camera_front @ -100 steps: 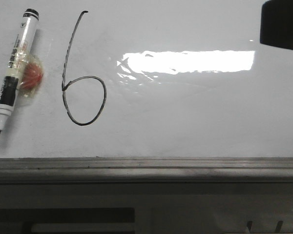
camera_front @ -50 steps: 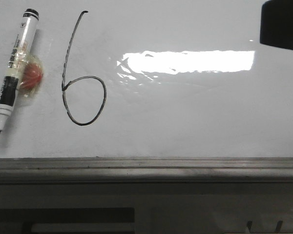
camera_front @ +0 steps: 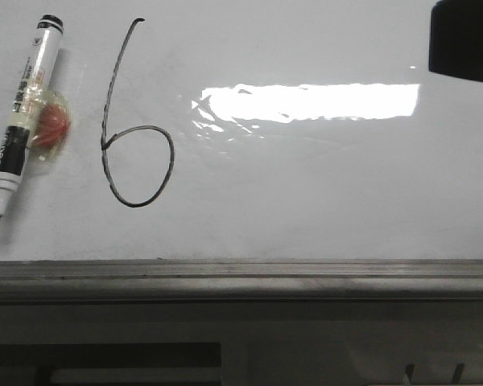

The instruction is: Write number 6 on whiteboard

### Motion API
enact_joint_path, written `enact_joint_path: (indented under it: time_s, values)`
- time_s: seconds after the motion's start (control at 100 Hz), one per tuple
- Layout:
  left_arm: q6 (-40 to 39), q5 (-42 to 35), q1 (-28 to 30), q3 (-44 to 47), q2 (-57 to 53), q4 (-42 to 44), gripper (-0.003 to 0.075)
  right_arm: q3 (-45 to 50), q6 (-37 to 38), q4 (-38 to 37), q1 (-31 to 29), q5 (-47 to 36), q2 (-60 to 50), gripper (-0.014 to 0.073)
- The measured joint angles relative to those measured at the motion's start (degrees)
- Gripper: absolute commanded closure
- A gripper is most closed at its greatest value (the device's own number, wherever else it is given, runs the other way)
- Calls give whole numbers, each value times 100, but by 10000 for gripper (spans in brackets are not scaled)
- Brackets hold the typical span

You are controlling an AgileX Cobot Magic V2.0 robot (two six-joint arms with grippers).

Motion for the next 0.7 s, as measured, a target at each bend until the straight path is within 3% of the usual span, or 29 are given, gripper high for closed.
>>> enact_joint_path:
  time_s: [0.25, 0.7]
  values:
    - [0, 0, 0, 0, 0, 30, 741, 223, -9, 0, -307, -71, -197, 663]
    - [1, 3, 0, 0, 0, 0, 741, 754, 137, 0, -1783, -105, -1099, 663]
